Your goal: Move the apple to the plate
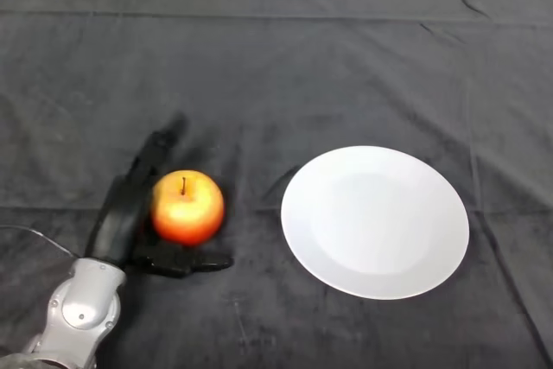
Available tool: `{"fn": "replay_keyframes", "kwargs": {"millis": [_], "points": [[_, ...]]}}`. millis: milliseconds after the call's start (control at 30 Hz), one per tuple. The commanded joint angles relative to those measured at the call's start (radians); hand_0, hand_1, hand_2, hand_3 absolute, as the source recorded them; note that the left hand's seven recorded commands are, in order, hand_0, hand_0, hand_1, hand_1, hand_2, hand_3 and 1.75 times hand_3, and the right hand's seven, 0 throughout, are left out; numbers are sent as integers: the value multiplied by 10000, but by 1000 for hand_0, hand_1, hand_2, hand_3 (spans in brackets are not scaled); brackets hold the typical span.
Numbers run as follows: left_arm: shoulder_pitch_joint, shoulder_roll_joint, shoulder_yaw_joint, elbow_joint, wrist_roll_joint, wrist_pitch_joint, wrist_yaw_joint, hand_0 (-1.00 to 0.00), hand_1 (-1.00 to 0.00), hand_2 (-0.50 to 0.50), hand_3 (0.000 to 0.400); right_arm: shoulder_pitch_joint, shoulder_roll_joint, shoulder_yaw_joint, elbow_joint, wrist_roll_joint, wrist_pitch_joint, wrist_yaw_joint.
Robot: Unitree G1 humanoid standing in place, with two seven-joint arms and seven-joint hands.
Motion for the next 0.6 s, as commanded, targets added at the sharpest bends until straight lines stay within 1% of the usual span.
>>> {"fn": "replay_keyframes", "kwargs": {"millis": [33,67,100,133,200,233,300,367,400,500,600], "points": [[244,-10,-516,-188,590,-20,-222,-1000,-149,-425,400,457,345,118,130,45,144,-19],[244,12,-545,-183,592,-33,-240,-1000,-345,-327,400,457,345,118,131,45,143,-19],[246,37,-574,-177,594,-44,-257,-1000,-388,-306,400,456,345,119,132,45,142,-19],[249,58,-601,-169,596,-50,-268,-1000,-537,-231,400,455,345,119,133,44,142,-19],[251,88,-644,-151,599,-46,-277,-1000,-651,-175,400,454,345,119,136,44,140,-20],[249,100,-662,-140,597,-36,-281,-1000,-788,-106,400,454,345,119,137,43,140,-20],[239,116,-688,-116,588,-7,-285,-1000,-906,-47,400,452,345,119,139,43,139,-20],[228,125,-708,-92,576,28,-281,-1000,-929,-35,400,451,345,119,142,42,138,-20],[217,125,-717,-79,567,50,-278,-1000,-965,-18,400,451,345,120,143,42,137,-21],[168,116,-731,-48,531,114,-264,-1000,-992,-4,400,449,345,120,146,41,135,-21],[119,79,-750,-32,503,156,-212,-1000,-996,-2,400,448,345,120,148,40,134,-21]]}}
